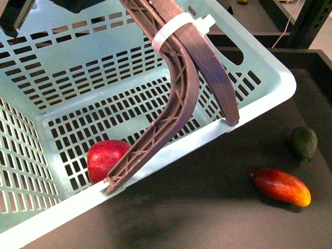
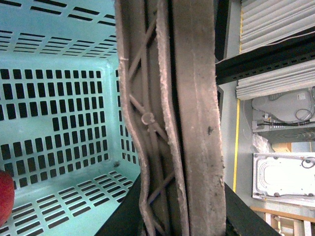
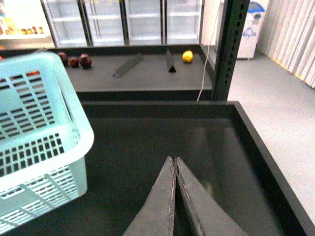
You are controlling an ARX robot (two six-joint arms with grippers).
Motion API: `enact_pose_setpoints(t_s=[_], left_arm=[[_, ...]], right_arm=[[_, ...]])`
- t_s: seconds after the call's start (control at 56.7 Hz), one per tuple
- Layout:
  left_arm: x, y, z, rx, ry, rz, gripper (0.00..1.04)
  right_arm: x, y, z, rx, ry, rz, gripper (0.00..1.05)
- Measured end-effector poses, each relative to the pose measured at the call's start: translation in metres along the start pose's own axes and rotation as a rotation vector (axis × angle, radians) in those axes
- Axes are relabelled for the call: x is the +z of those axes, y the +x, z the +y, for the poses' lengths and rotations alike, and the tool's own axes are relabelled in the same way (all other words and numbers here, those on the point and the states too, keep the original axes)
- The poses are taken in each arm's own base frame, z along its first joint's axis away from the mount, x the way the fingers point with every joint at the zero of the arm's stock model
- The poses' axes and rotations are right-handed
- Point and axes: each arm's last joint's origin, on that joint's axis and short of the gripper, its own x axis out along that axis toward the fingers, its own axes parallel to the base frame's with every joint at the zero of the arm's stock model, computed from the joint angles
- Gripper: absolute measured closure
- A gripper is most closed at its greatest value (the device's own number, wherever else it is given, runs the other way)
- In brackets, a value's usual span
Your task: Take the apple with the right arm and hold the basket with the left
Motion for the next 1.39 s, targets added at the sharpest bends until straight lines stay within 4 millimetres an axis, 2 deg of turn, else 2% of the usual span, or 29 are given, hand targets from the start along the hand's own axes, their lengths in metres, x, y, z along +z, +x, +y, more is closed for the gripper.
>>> enact_pose_setpoints(t_s=[0.159, 0.3, 0.388, 0.494, 0.653, 0.741, 0.865, 0.918, 1.165, 1.394], left_arm=[[0.000, 0.000, 0.000, -0.001, 0.000, 0.001, 0.87], [0.000, 0.000, 0.000, 0.000, -0.002, 0.001, 0.87], [0.000, 0.000, 0.000, -0.001, -0.002, 0.001, 0.87], [0.000, 0.000, 0.000, -0.001, -0.002, 0.001, 0.87], [0.000, 0.000, 0.000, -0.001, -0.002, 0.001, 0.87], [0.000, 0.000, 0.000, 0.005, -0.007, -0.013, 0.87], [0.008, -0.001, 0.000, 0.068, -0.207, -0.238, 0.87], [0.014, -0.002, 0.003, 0.075, -0.269, -0.283, 0.87], [0.048, -0.003, 0.044, 0.131, -0.479, -0.410, 0.87], [0.070, -0.007, 0.081, 0.238, -0.542, -0.479, 0.87]], right_arm=[[0.001, -0.001, 0.000, 0.000, 0.000, -0.010, 1.03], [0.001, -0.001, 0.000, 0.000, 0.000, -0.010, 0.72], [0.001, -0.001, 0.000, 0.000, 0.000, -0.010, 0.58], [0.001, -0.001, 0.000, 0.000, 0.000, -0.010, 0.32], [0.001, -0.001, 0.000, 0.000, 0.000, -0.010, 0.08], [0.001, -0.001, 0.000, 0.000, 0.000, -0.010, 0.09], [0.001, -0.001, 0.000, 0.001, 0.000, -0.010, 0.09], [0.001, -0.001, 0.000, 0.001, 0.000, -0.010, 0.09], [0.001, -0.001, 0.000, 0.001, 0.000, -0.011, 0.09], [0.001, -0.001, 0.000, 0.000, 0.000, -0.011, 0.09]])
